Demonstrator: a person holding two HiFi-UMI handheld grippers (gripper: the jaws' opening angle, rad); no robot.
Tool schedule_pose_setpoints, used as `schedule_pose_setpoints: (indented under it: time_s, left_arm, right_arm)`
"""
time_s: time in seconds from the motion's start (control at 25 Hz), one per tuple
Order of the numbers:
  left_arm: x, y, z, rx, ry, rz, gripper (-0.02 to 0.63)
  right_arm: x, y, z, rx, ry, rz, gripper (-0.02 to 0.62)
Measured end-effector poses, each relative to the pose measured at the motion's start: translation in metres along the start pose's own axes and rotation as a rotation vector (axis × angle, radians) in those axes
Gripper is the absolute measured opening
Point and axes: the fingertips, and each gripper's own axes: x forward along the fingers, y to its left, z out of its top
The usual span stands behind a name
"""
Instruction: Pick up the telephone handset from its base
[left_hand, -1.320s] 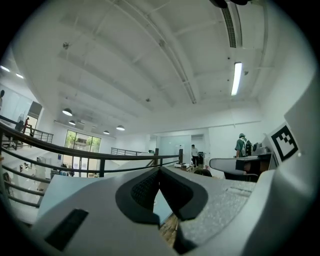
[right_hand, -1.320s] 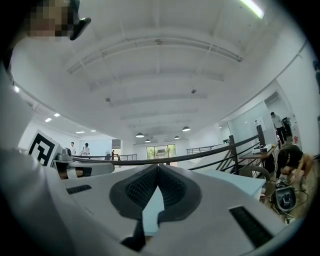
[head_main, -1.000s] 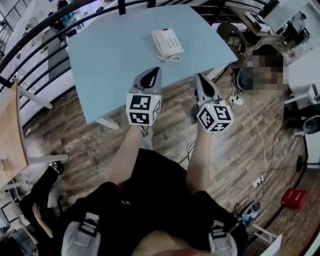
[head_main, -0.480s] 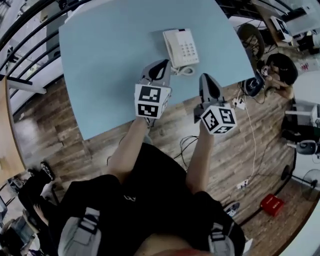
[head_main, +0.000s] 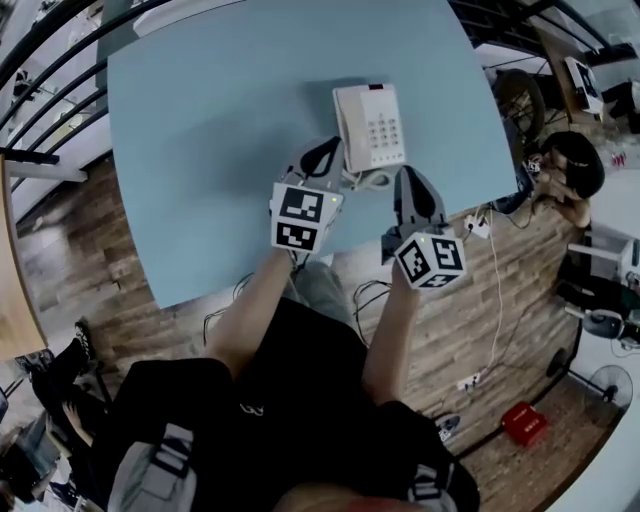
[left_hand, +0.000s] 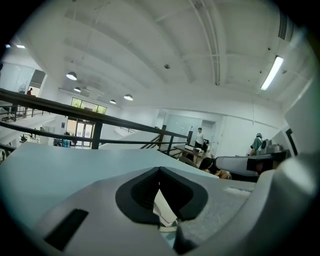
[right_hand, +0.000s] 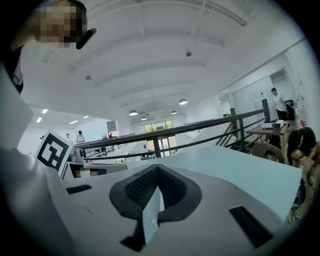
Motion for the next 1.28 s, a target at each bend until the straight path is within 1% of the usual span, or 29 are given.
schedule_pose_setpoints:
  time_s: [0.08,0.16,0.36,0.44,0.48,0.56,0.72,0.8,0.96,1.16,1.28]
  left_arm:
    - [0.010,0.001,-0.005,-0.003,0.014,0.005,0.000]
    - [0.022,0.005,-0.010,-0.021,0.025,0.013,0.000]
    - [0.054,0.009,-0.038,-0.096,0.096,0.006,0.000]
    - [0.066,0.009,-0.050,-0.139,0.116,-0.015,0.000]
    - [0.072,0.008,-0.057,-0.165,0.134,-0.029,0.013]
    - [0.082,0.009,-0.072,-0.225,0.178,-0.047,0.064]
    - [0.100,0.016,-0.097,-0.344,0.235,-0.061,0.118]
    - [0.109,0.017,-0.104,-0.380,0.250,-0.075,0.132]
    - [0.123,0.020,-0.116,-0.414,0.290,-0.074,0.142]
    - [0.123,0.018,-0.119,-0.527,0.283,-0.093,0.147]
    - [0.127,0.013,-0.117,-0.573,0.269,-0.119,0.143]
  right_arm:
    - [0.004,-0.012,0.000,0.010,0.008,-0.009,-0.005]
    - [0.013,-0.014,-0.003,0.003,0.023,0.012,-0.005]
    - [0.026,-0.022,-0.015,0.002,0.062,0.053,-0.005]
    - [0.030,-0.029,-0.019,0.006,0.075,0.054,-0.005]
    - [0.031,-0.033,-0.021,0.012,0.081,0.051,-0.005]
    - [0.032,-0.039,-0.026,0.026,0.090,0.044,-0.005]
    - [0.035,-0.045,-0.040,0.042,0.115,0.045,-0.005]
    - [0.038,-0.049,-0.046,0.049,0.123,0.042,-0.005]
    - [0.037,-0.057,-0.050,0.047,0.132,0.027,-0.005]
    - [0.034,-0.065,-0.046,0.047,0.132,0.013,-0.005]
    - [0.033,-0.066,-0.042,0.045,0.127,0.009,-0.005]
